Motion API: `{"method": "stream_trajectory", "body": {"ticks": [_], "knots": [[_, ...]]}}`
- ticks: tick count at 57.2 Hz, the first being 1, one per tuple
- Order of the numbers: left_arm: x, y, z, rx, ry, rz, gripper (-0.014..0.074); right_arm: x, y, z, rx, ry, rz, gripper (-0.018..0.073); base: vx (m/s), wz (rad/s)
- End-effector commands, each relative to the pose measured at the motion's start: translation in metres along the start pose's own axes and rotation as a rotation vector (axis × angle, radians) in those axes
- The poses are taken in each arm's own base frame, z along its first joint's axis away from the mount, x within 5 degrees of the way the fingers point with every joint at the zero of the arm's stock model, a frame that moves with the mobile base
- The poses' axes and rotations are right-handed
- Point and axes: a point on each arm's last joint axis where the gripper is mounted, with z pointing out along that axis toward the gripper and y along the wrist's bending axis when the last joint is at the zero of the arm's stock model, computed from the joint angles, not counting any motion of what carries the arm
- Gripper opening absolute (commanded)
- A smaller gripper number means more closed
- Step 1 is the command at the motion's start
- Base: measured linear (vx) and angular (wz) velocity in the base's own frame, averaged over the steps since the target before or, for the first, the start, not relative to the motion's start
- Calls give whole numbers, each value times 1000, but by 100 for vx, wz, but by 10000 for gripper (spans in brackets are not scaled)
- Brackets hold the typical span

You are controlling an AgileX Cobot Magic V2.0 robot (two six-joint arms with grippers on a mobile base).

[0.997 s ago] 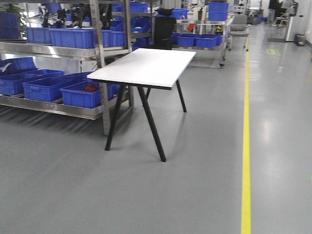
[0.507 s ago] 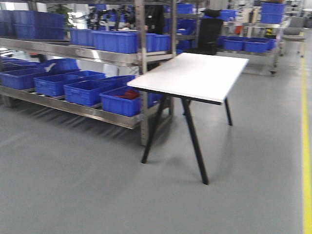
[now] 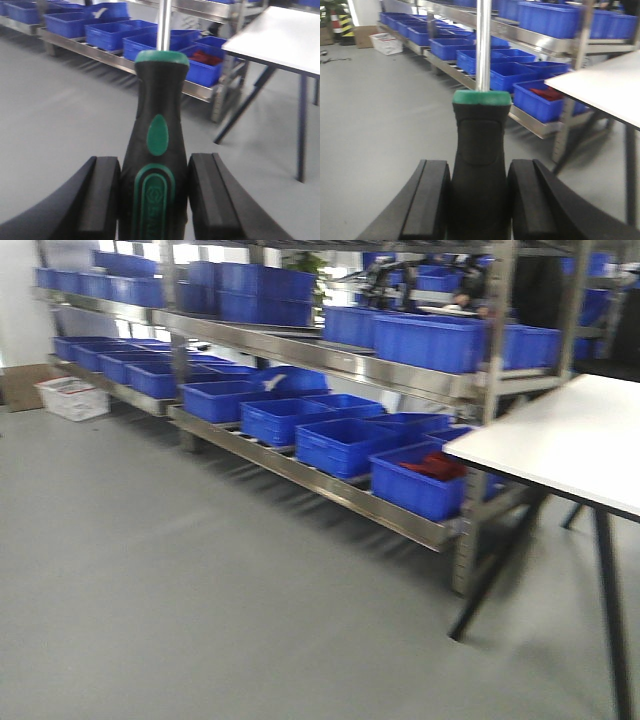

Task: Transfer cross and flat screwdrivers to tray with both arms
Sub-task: 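Drive along the blue-bin shelves to the silver tray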

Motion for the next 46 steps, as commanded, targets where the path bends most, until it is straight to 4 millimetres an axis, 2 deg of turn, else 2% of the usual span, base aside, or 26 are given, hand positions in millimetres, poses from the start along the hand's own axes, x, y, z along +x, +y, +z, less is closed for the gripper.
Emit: {"method": "stream_trajectory", "body": {"ticks": [1,24,46], "knots": [[-17,-2,-6,8,-119,-13,0,-17,-1,-5,16,-124,2,-8,54,60],[-17,-2,-6,8,-120,-13,0,-17,-1,-5,17,-125,2,-8,55,49],[-17,-2,-6,8,-120,-13,0,-17,-1,-5,17,-124,2,-8,58,34]]}}
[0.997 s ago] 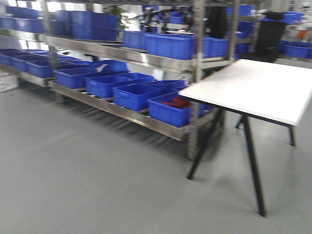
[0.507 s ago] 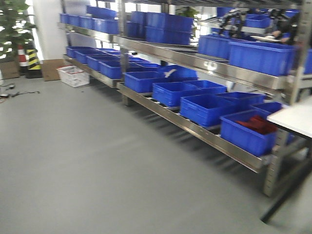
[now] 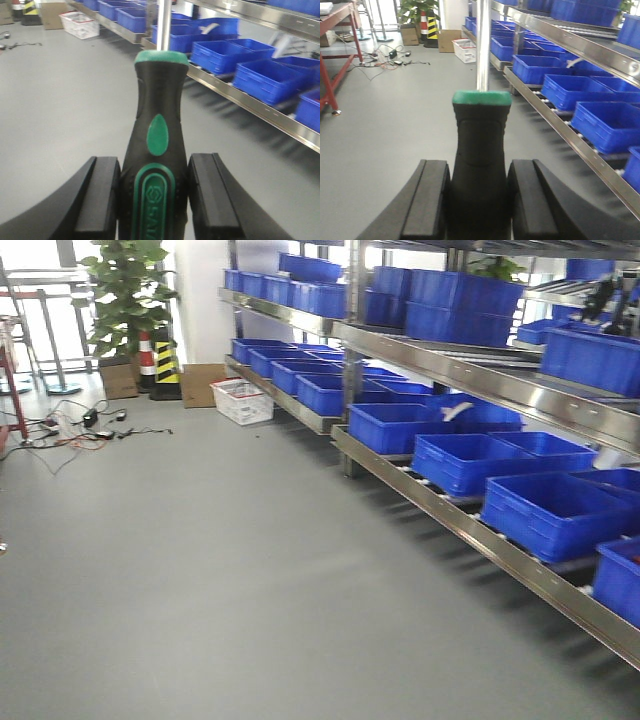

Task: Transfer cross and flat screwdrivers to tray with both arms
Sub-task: 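Drive along the blue-bin shelves to the silver tray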

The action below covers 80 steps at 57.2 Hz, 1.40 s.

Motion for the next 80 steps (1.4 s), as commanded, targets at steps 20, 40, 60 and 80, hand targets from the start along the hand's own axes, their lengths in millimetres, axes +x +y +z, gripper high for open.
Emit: {"method": "stream_trajectory", "body": {"ticks": [20,40,60,80], "knots": [[-17,-2,-6,8,-119,-13,0,-17,-1,-5,17,-124,1,-8,60,30],[-17,-2,-6,8,-119,-13,0,-17,-1,-5,18,-124,1,-8,64,24],[-17,-2,-6,8,-119,-13,0,-17,-1,-5,18,-124,1,-8,66,-12],[-17,-2,-6,8,-119,-13,0,-15,-1,-5,12,-102,2,-8,61,-50]]}}
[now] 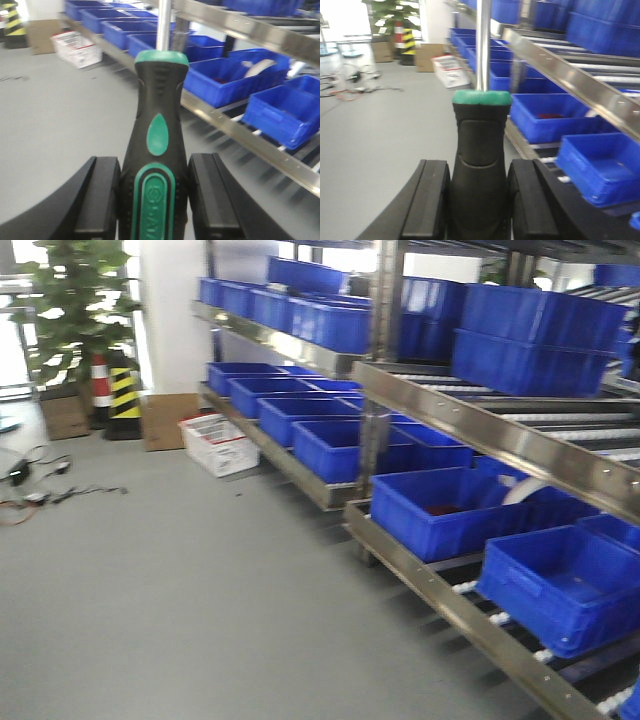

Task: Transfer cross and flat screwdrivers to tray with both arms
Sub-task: 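Drive along the blue-bin shelves to the silver tray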

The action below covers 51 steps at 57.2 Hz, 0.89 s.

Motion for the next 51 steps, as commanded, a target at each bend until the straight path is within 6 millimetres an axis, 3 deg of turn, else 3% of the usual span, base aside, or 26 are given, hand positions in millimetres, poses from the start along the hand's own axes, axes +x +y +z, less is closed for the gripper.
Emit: {"method": "stream_trajectory", "body": {"ticks": [1,30,51], "knots": [[-17,-2,-6,8,-120,-13,0,-15,-1,-5,14,-106,1,-8,56,-55],[-17,-2,-6,8,-119,-13,0,-15,-1,-5,14,-106,1,-8,52,-50],[-17,-2,-6,8,-119,-13,0,-15,-1,-5,14,-106,1,-8,41,-71]]}}
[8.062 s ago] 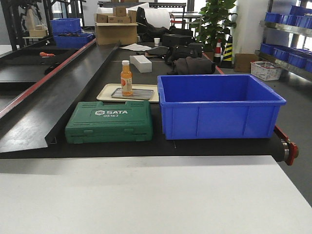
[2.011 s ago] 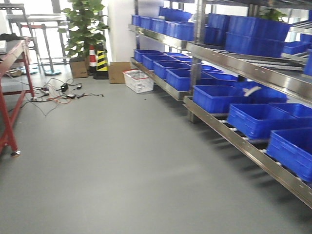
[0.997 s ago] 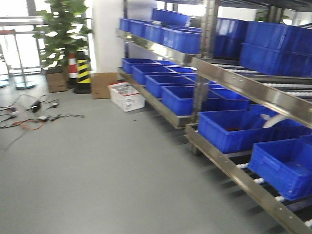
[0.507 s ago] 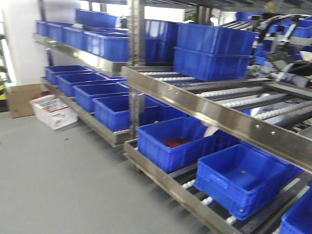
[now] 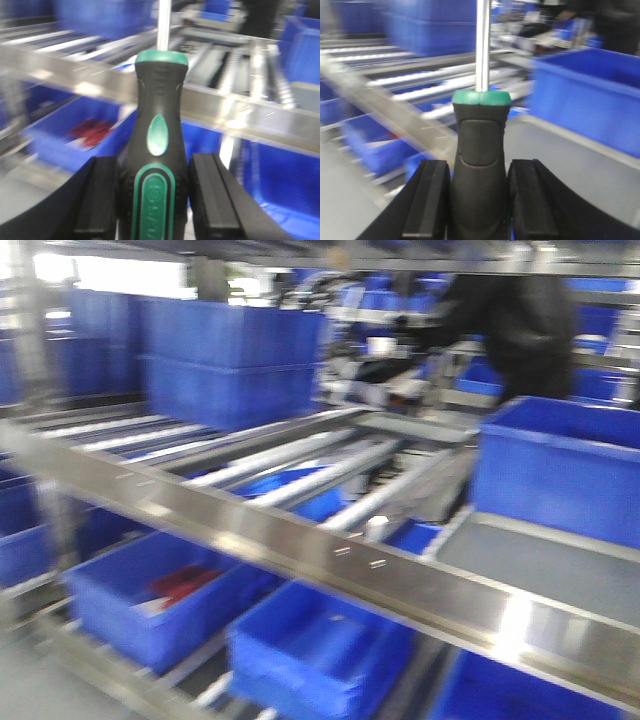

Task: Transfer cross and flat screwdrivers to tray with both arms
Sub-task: 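Drive along the blue-bin shelves to the silver tray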

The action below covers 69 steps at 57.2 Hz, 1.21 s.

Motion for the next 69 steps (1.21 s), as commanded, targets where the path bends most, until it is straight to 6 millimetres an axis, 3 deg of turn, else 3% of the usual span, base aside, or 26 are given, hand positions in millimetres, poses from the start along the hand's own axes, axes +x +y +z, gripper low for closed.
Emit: {"method": "stream_trajectory", "body": {"ticks": [1,29,69], "knots": [[-17,-2,-6,8,-119,-13,0,-16,-1,-5,17,-118,1,-8,36,-80],[-17,-2,-6,8,-119,-13,0,-16,-1,-5,16,-118,2,-8,30,-64],[-17,-2,-5,8,-117,-13,0,-16,-1,-5,15,-116,1,-8,16,-26]]}}
